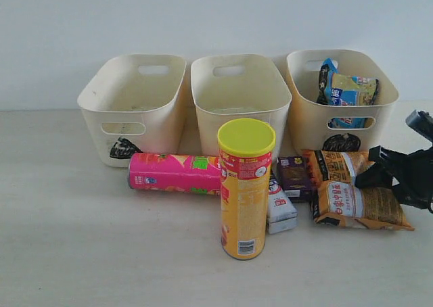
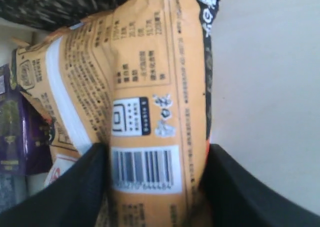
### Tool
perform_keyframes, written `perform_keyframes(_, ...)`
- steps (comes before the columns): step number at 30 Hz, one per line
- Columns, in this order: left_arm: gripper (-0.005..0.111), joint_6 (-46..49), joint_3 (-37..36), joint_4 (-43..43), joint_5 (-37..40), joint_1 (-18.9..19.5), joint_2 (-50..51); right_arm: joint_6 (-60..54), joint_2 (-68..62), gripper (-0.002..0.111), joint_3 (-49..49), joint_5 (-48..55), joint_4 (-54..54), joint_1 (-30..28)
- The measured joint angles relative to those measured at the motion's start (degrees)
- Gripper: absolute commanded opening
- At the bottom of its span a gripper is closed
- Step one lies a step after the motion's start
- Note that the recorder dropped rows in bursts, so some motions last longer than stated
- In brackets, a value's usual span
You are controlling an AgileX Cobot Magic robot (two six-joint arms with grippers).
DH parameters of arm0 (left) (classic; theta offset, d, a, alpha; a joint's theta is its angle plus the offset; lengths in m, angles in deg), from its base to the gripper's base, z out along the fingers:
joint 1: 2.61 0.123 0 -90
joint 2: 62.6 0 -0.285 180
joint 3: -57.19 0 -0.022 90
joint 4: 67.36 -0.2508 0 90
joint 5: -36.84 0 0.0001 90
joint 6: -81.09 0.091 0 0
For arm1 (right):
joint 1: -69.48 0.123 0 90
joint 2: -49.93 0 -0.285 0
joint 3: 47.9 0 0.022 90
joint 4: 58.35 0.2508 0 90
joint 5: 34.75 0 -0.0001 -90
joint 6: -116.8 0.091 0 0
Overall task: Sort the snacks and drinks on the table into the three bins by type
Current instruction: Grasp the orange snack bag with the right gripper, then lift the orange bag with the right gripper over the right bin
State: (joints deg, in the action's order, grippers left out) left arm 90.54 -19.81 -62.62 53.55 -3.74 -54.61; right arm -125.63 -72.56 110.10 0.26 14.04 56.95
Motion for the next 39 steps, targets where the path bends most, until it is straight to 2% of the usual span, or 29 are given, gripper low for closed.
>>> perform_keyframes(10, 0.004, 0.0, 0.0, 0.0, 0.0, 0.0, 0.0, 1.7, 7.6, 0.0, -1.6, -0.7, -10.2, -1.4)
perform_keyframes(18, 0.004, 0.0, 0.0, 0.0, 0.0, 0.0, 0.0, 7.2, 14.1, 0.0, -1.6, 0.7, -19.4, -1.4)
perform_keyframes(39, 0.004, 0.0, 0.0, 0.0, 0.0, 0.0, 0.0, 18.0, 33.7, 0.0, -1.7, 4.6, -28.6, -1.6)
